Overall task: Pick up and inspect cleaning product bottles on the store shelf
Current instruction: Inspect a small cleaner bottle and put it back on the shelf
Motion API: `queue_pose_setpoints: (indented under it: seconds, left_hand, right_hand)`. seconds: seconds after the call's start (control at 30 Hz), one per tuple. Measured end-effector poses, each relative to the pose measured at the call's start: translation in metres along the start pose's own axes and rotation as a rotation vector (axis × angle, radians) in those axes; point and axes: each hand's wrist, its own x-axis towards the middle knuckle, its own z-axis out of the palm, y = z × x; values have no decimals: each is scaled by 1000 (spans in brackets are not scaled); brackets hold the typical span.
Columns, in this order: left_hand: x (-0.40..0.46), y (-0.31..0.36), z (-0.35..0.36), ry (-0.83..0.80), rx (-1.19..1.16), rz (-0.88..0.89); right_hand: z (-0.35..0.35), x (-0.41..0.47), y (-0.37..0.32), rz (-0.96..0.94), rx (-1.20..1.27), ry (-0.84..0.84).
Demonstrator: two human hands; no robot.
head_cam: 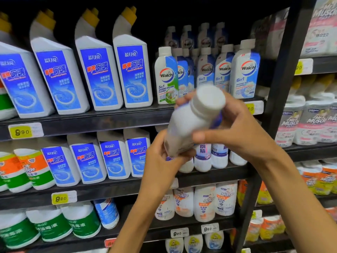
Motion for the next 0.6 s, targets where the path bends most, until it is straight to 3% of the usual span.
queue_pose_setpoints:
  seconds: [0.1,0.23,0.3,0.4,0.5,0.6]
  left_hand:
    - [6,0,-7,43,115,101]
    - [2,2,-9,-58,150,73]
    - [-3,4,-11,-180,98,2]
    - [-14,8,-9,-410,11,-105]
    - [-20,9,-1,-443,-90,-214]
    - [-19,7,4,-301,-116,-182]
  right_hand:
    - [1,-9,-1,-65,-114,-89]
    - [-1,-12,-2,-67,-138,-63]
    - [-5,-10,-3,-31,-32,-35]
    - [-1,-3,0,40,350,-33]
    - [5,2,8,153,606,131]
    - [7,5,15,243,443,384]
